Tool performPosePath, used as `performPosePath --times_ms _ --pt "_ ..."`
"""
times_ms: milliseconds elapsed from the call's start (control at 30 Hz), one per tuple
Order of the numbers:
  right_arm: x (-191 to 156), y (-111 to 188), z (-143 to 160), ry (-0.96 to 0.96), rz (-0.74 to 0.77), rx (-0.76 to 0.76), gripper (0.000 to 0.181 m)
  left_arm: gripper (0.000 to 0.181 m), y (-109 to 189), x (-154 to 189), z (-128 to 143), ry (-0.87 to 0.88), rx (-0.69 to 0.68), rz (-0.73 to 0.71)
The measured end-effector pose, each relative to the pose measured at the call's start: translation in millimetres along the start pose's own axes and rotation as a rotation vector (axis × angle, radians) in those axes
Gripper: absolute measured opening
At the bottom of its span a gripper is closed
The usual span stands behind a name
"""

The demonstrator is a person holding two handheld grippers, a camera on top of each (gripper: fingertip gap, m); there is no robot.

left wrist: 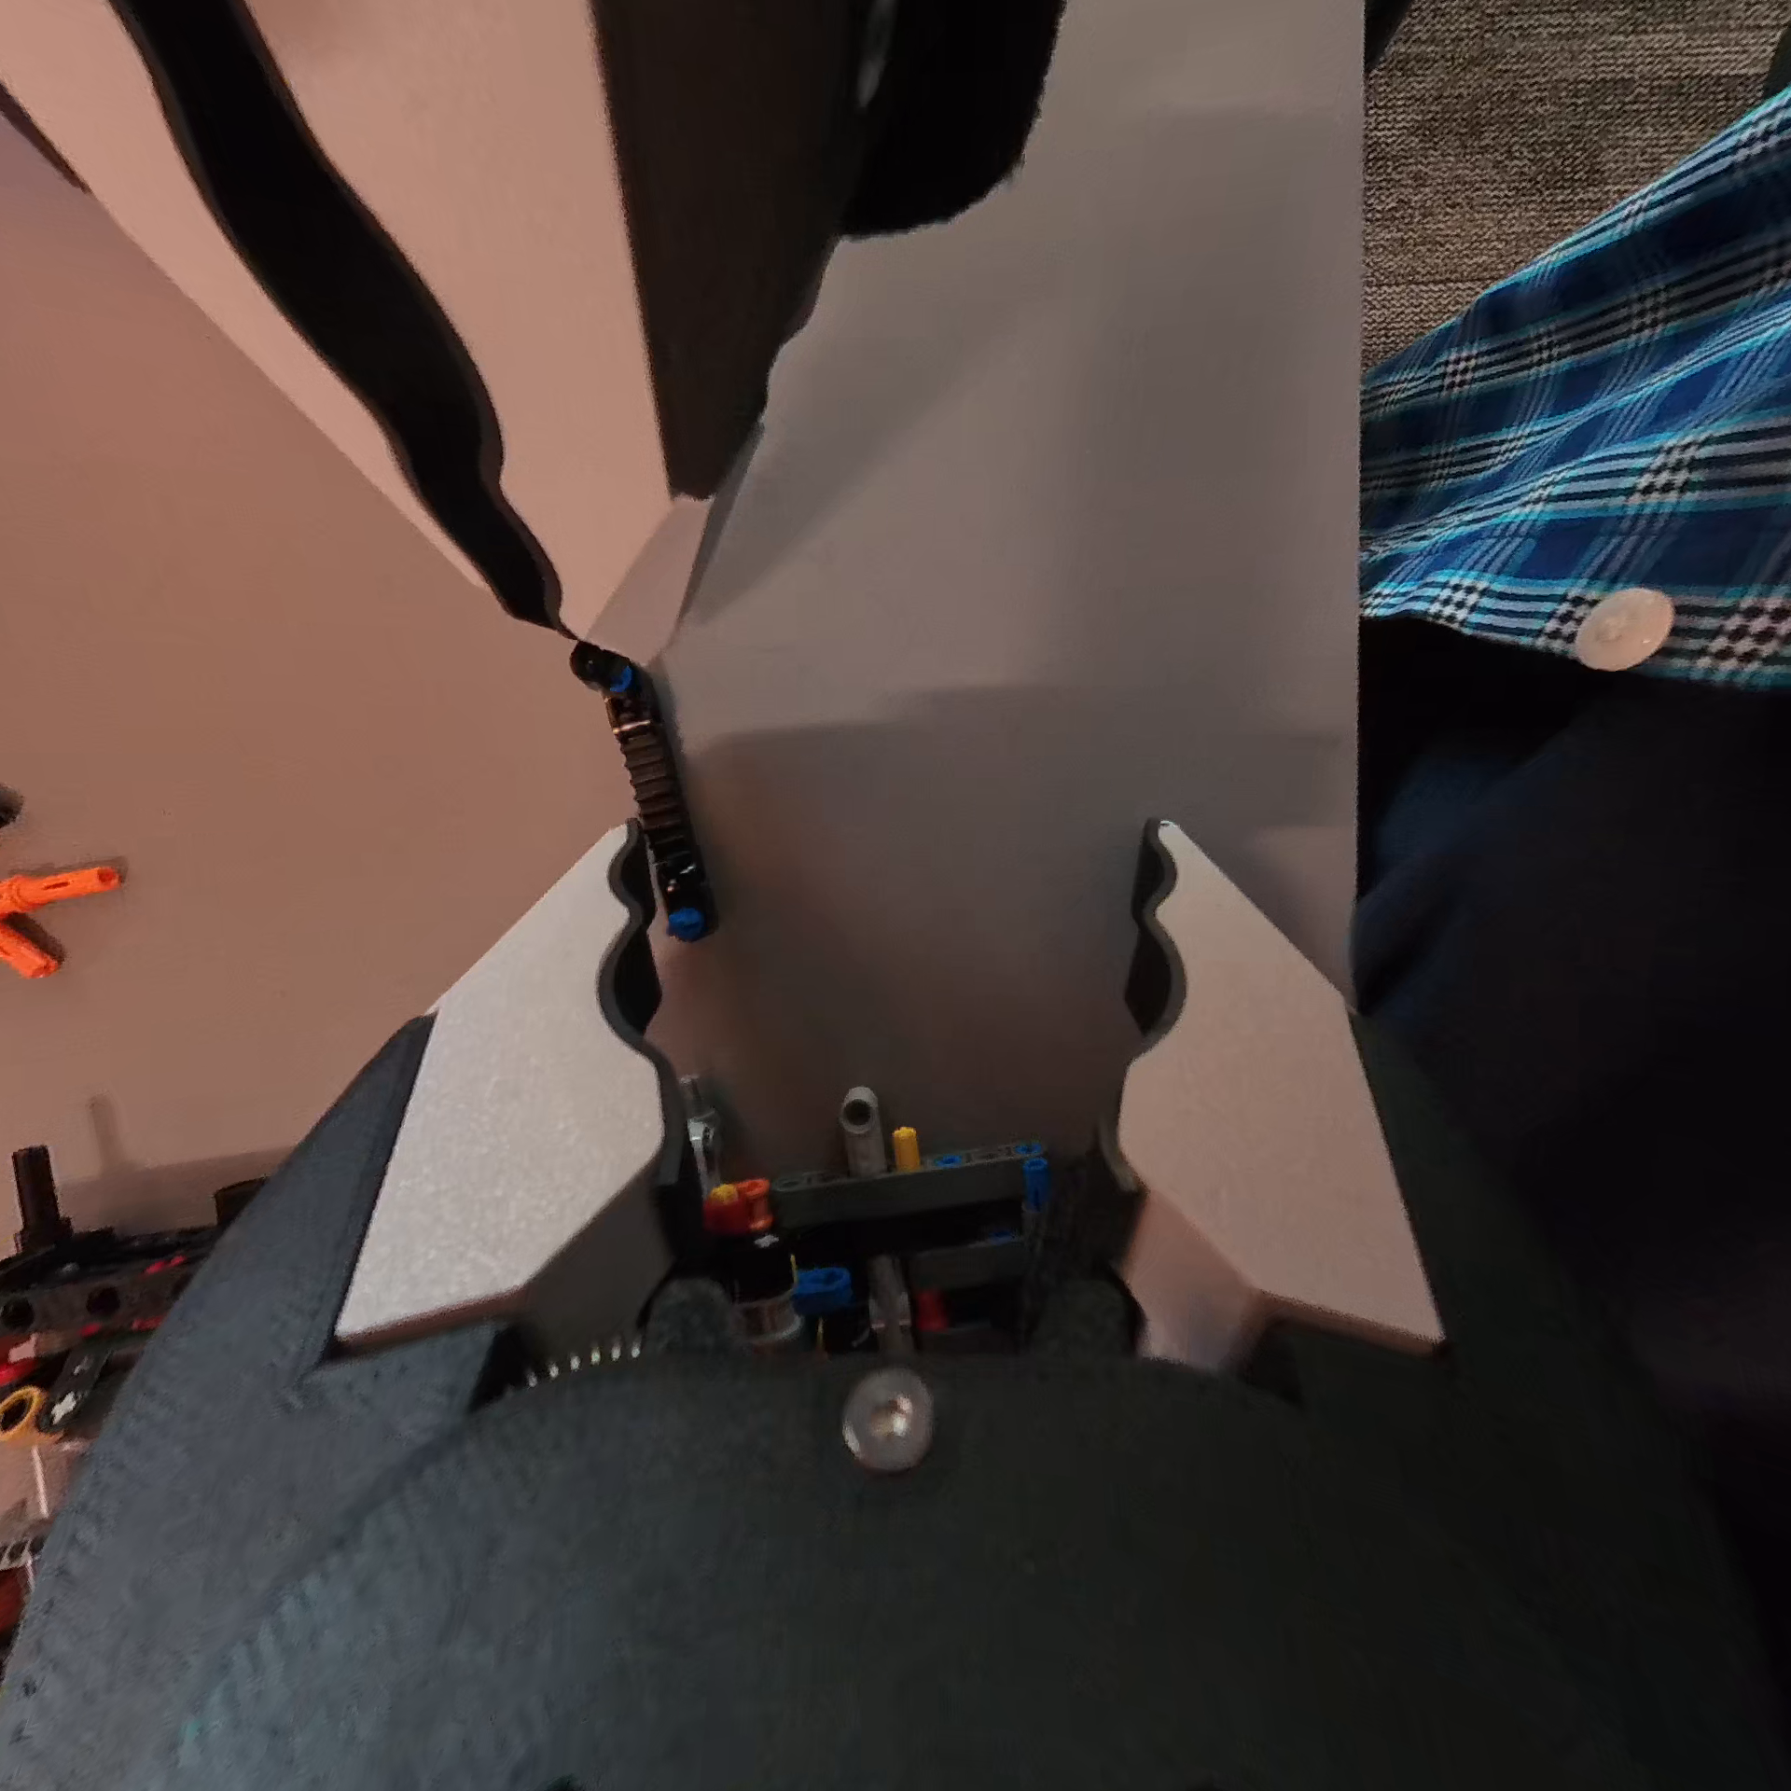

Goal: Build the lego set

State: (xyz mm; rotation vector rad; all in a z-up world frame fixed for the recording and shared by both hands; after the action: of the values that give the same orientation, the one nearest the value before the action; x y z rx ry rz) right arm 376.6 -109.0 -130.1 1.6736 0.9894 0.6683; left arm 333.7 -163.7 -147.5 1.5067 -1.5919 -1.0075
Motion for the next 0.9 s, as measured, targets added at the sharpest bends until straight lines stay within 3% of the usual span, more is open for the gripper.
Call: performPosePath --times_ms 900 --pt "1.5 0.1 -4.5 0.025 0.021 -0.031 0.004 0.097 2.3 -3.7 -8.7 -0.147 0.051 -0.031"
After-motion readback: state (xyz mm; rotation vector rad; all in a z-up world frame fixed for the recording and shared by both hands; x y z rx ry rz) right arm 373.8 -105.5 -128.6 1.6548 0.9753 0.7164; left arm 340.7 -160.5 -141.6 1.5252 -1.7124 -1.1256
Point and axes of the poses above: each gripper's, where its closed fingertips meet, y back along the fingers, z out of its underside, x = y × z across the jaws, the point moved 2 cm from there along y, back along the fingers, and after that the axes turned 3 degrees about -x, right-handed, at the moved point
